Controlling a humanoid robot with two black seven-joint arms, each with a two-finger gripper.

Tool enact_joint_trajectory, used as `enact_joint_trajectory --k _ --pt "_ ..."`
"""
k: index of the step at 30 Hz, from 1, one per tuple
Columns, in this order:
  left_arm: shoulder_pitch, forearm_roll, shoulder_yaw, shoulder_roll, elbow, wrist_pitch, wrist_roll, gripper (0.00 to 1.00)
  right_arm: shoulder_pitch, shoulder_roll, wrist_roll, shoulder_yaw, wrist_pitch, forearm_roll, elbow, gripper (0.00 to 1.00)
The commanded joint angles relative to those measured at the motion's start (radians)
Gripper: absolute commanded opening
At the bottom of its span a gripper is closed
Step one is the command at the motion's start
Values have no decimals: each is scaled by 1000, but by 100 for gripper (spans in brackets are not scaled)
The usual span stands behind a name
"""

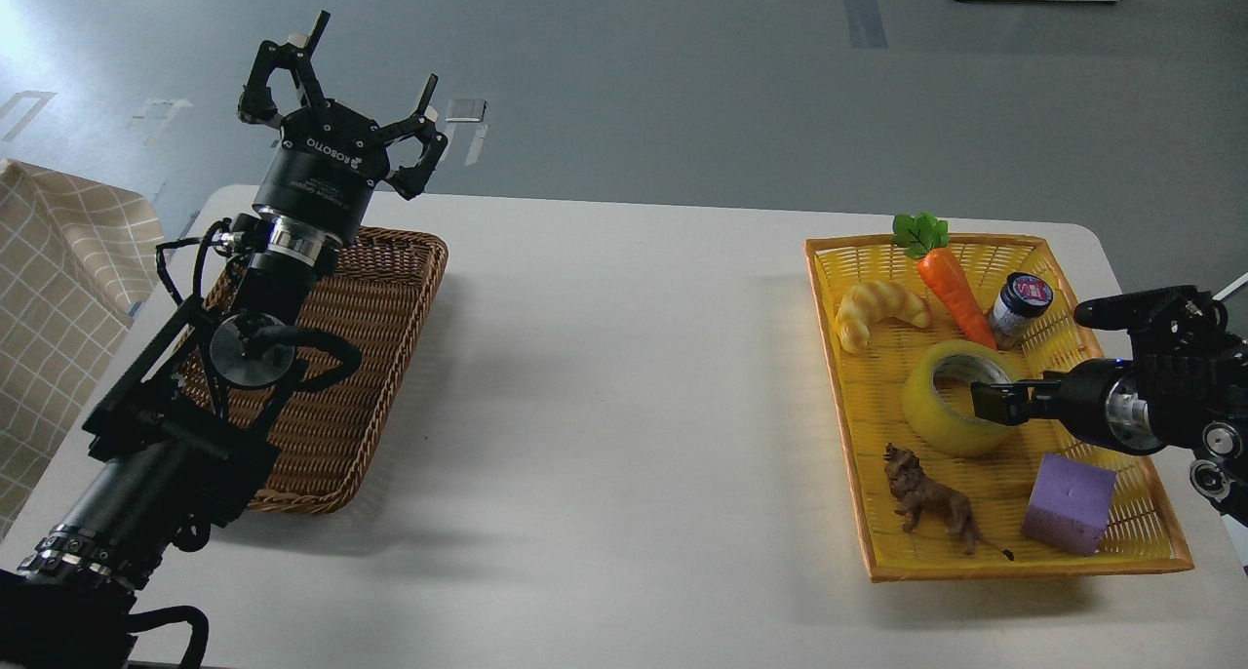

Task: Place and transfer tape with both arms
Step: 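Reach the right gripper into the yellow tape roll's hole and grasp it, then lift the tape roll with the right gripper and carry it toward the table center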

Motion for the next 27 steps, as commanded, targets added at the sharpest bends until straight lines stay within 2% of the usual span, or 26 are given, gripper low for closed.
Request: enact_joint_trajectory --k 1,5,7,8,10,12,13,22,27 --pt "0 0 0 2 0 0 0 98 0 9 2 -2 0 -1 -21 62" --pt "0 0 0 0 0 0 0 98 0 28 2 -2 0 0 -40 55" --pt "0 0 0 0 0 0 0 98 0 32 4 -2 0 0 -46 45" --pt "0 0 0 0 0 0 0 98 0 34 5 -2 0 0 -46 35" --pt "0 0 0 0 0 0 0 98 0 34 7 -2 0 2 -46 24" --pt "0 0 0 0 0 0 0 98 0 34 8 -2 0 0 -48 3" --pt "0 0 0 0 0 0 0 98 0 34 8 -2 0 0 -48 0" --pt "-1 0 0 0 0 0 0 98 18 25 8 1 0 5 -45 0" --pt "-1 0 0 0 0 0 0 98 28 -21 10 14 0 11 -2 0"
